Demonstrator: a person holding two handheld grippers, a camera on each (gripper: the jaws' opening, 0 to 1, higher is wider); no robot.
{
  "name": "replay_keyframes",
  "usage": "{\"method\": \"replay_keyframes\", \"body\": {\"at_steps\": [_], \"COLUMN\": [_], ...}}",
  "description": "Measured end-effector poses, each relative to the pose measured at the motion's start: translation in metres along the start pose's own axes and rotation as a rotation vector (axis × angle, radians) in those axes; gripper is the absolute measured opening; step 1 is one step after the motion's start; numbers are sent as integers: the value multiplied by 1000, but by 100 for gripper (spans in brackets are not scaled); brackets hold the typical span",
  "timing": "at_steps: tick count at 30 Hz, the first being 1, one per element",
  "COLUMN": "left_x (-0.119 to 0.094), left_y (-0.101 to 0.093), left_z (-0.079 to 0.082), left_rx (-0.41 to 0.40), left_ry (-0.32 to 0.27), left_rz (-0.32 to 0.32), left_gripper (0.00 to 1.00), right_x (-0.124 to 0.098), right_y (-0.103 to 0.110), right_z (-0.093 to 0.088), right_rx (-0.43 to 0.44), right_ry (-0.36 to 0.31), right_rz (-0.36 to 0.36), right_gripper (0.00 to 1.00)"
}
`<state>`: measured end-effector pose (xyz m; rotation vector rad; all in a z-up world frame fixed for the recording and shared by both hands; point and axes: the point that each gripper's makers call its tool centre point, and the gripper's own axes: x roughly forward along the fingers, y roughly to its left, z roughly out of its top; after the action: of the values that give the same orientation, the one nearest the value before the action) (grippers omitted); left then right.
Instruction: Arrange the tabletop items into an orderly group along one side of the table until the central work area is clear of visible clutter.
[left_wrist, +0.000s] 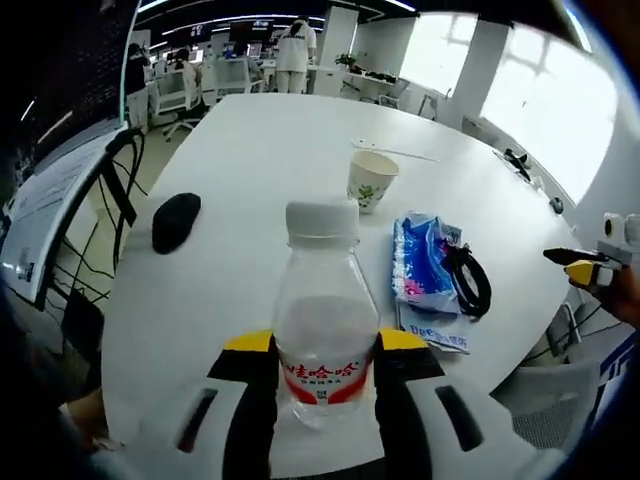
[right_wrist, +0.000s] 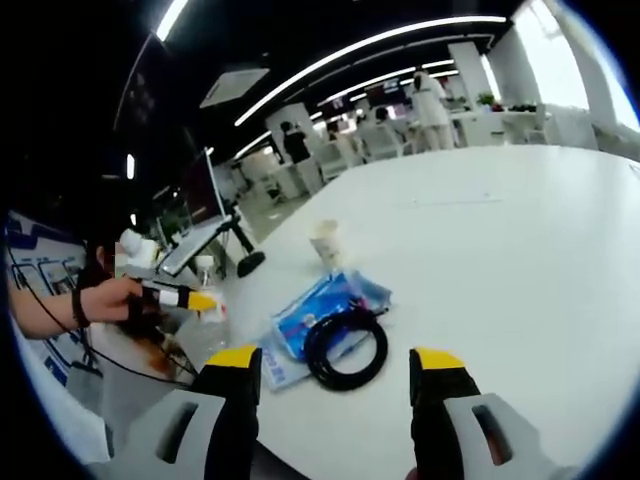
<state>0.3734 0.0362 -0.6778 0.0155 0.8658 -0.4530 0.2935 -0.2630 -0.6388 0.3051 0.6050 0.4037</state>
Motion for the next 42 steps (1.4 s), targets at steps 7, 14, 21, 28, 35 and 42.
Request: {"method": "replay_keyframes", "body": {"at_steps": [7,14,21,28,35,42], "left_x": [-6,-10,-17,-20,-22,-23], "left_y": [4,7,3,-5,-5,-7], "left_z": [-3,-10,-22,-31,-30,-29], "left_rx": [19,45,75,148,149,86], "left_ry": [-15,-22,-32,-38,-41,-67], "left_rz": [12,30,44,46,54,11], "left_gripper": [36,36,36,36,37,38], "right_x": [2,1,0,1,2,2], "right_y": [2,1,1,2,3,4], "right_z": [2,2,1,-3,-5,-7], "right_rx": [1,4,10,8,7,13], "right_ry": [-2,-3,-3,7,14,20], "right_rz": [5,1,-3,-2,-1,3], "right_gripper": [60,60,60,60,60,60]}}
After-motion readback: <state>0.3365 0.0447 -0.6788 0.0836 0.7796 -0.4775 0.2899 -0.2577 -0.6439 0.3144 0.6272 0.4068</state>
